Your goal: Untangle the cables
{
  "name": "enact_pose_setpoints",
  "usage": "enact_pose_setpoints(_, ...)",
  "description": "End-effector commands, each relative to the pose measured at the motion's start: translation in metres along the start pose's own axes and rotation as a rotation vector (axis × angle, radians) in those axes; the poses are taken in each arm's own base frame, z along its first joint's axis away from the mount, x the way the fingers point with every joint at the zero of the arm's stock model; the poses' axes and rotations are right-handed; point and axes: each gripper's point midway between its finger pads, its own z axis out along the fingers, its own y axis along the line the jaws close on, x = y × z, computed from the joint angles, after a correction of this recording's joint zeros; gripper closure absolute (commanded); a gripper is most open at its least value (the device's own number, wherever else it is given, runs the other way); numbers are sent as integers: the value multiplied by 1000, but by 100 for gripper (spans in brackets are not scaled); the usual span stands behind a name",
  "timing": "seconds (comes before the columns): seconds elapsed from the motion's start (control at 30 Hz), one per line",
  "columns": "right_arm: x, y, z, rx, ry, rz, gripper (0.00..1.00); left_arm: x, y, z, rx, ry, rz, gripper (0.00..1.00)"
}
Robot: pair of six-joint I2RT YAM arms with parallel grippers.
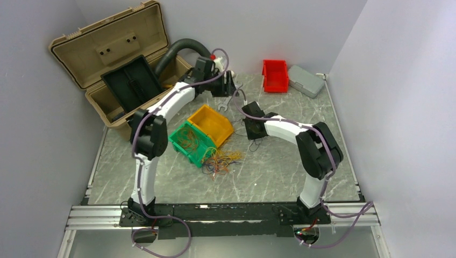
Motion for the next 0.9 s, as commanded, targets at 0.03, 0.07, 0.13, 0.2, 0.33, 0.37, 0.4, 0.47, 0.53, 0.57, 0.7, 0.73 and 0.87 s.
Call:
enact_pose_setpoints(0.03,-28,-2,-54,-40,-111,23,100,-69,-45,-85,-3,-225,138,28)
enact_pose_setpoints(0.07,-34,1,-64,-68,-138,15,100,-72,-45,-96,-29,-251,139,26)
enact_pose_setpoints(0.13,-45,7,-85,-115,-186,8,100,-77,-48,-118,-54,-311,152,22)
enact_pose_setpoints(0.2,-57,11,-106,-151,-232,-3,100,-80,-51,-138,-62,-359,157,20)
enact_pose_setpoints(0.33,-76,15,-142,-186,-297,-16,100,-75,-59,-171,-70,-411,165,20)
enact_pose_setpoints(0.37,-82,16,-150,-195,-316,-18,100,-73,-61,-178,-70,-423,167,20)
enact_pose_setpoints(0.4,-87,17,-159,-206,-336,-20,100,-67,-58,-182,-78,-425,163,20)
enact_pose_setpoints(0.47,-98,23,-175,-236,-371,-30,100,-61,-60,-195,-85,-455,164,19)
enact_pose_setpoints(0.53,-110,26,-194,-251,-409,-37,100,-55,-60,-207,-95,-481,164,18)
enact_pose_setpoints(0.57,-117,27,-204,-255,-430,-41,100,-51,-58,-211,-102,-487,161,18)
enact_pose_setpoints(0.7,-149,32,-253,-288,-531,-57,100,-33,-55,-223,-107,-499,151,18)
enact_pose_setpoints(0.73,-158,34,-266,-304,-556,-58,100,-28,-54,-222,-97,-500,153,18)
enact_pose_setpoints(0.87,-184,47,-307,-373,-623,-72,100,-3,-48,-215,-59,-484,154,18)
